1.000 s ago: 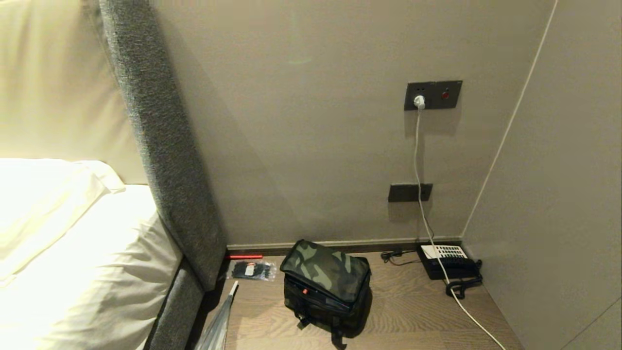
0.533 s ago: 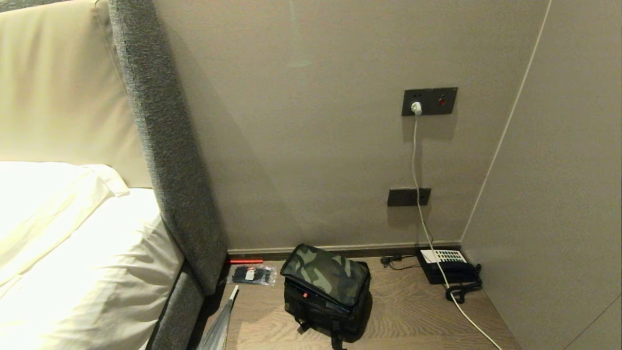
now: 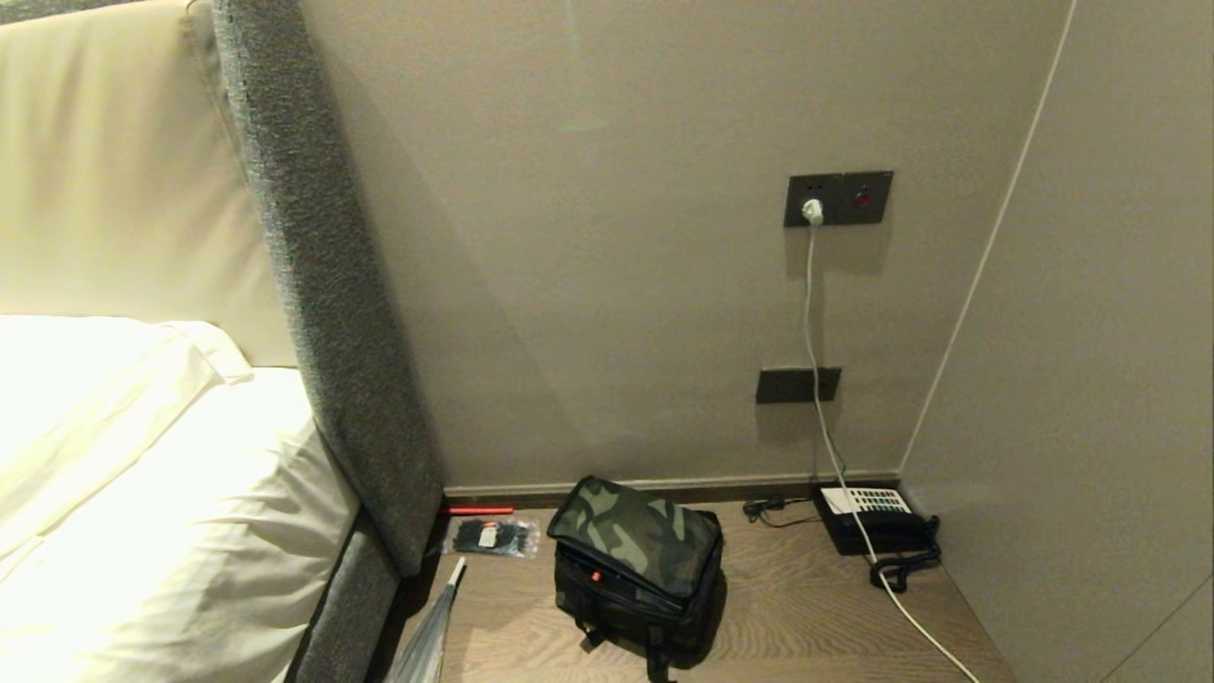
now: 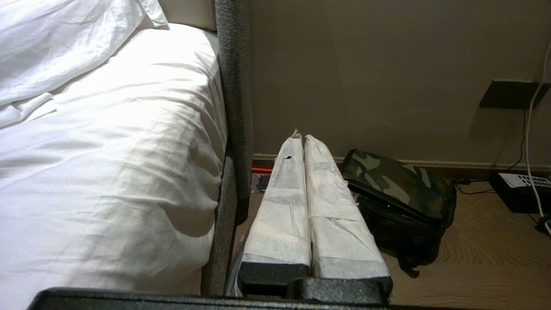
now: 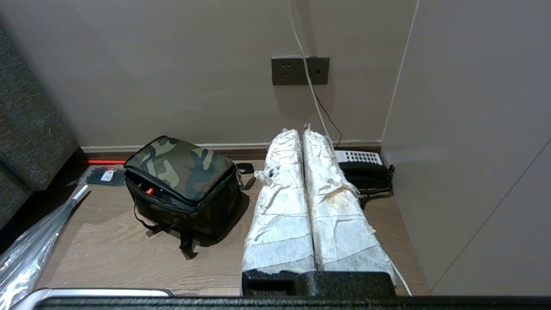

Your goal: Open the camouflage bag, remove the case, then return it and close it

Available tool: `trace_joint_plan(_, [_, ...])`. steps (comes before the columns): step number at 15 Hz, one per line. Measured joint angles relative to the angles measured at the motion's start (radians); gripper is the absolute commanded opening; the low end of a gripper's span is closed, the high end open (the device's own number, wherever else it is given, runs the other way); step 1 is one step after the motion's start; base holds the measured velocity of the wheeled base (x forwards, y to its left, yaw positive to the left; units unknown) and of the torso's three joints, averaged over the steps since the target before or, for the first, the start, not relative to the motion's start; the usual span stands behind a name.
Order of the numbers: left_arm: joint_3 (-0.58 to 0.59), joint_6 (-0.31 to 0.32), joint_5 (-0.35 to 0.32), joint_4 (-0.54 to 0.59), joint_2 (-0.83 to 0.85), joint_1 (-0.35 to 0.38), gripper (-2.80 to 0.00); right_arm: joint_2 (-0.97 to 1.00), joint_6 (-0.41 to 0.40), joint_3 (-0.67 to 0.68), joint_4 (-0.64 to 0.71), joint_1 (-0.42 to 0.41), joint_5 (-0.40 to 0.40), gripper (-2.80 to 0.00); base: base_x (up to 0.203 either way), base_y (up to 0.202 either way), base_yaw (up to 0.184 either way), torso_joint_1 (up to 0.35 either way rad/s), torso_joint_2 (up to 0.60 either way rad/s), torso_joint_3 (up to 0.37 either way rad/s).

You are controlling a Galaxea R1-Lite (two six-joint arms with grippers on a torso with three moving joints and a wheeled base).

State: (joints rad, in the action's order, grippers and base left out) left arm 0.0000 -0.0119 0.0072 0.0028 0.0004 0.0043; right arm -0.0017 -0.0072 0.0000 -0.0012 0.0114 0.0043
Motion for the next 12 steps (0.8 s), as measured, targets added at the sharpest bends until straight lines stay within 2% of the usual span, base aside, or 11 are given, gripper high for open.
trace_joint_plan(12, [0.000, 0.001, 0.000, 0.000, 0.000, 0.000, -2.80, 0.000, 0.008, -0.002, 0.001, 0.001, 0.000, -2.80, 0.000, 0.000, 0.000, 0.000, 0.00, 0.000])
